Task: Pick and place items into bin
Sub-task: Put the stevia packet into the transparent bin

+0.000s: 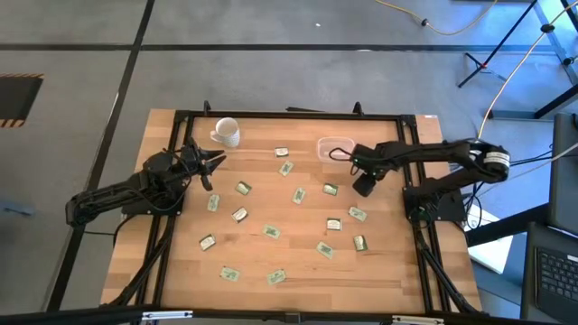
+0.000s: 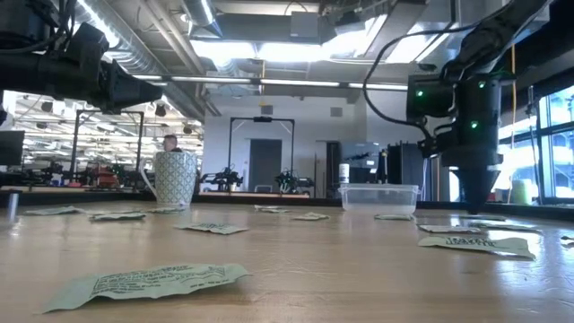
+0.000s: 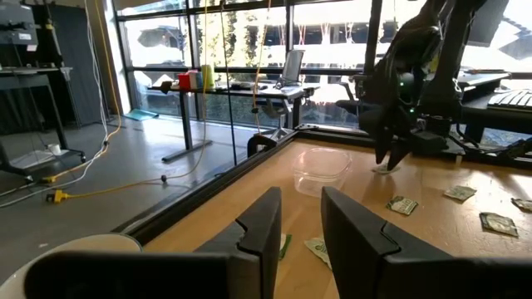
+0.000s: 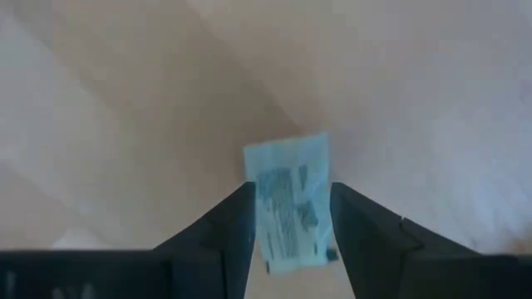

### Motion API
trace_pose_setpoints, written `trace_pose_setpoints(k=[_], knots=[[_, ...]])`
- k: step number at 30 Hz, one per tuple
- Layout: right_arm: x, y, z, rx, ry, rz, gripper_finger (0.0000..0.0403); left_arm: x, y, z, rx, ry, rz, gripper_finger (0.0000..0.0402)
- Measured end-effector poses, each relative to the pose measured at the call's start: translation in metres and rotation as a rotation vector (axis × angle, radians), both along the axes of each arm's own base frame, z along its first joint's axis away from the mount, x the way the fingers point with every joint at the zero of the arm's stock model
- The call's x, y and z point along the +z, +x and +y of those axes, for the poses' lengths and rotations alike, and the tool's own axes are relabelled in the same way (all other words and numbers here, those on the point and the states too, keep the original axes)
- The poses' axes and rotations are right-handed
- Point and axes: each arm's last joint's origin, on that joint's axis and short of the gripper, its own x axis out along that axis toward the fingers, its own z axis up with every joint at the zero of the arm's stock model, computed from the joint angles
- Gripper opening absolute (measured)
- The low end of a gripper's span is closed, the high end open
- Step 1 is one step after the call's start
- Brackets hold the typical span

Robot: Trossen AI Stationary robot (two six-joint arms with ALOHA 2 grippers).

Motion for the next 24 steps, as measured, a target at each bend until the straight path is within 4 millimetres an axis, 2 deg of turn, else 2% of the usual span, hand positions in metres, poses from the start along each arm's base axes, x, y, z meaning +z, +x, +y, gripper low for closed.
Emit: trace_pose_setpoints(k=[6, 16, 19, 24], knots=[[-0.0067, 0.0006, -0.0072, -0.003, 0.012, 0.022, 0.0157, 0.0001, 0.0000, 0.0000, 0.000, 0.000, 0.000, 0.0082], [-0.0106, 0.0010, -0.0068, -0.012, 0.058, 0.026, 0.0154, 0.0000, 0.0000, 0.0000, 0.000, 0.000, 0.000, 0.0082], [-0.0107, 0.0010, -0.0066, -0.012, 0.064, 0.024, 0.0138, 0.0001, 0.0000, 0.0000, 0.000, 0.000, 0.000, 0.0082], [-0.0109, 0.0011, -0.0062, -0.007, 0.072, 0.022, 0.0090, 0.0000, 0.0000, 0.0000, 0.000, 0.000, 0.000, 0.0082]])
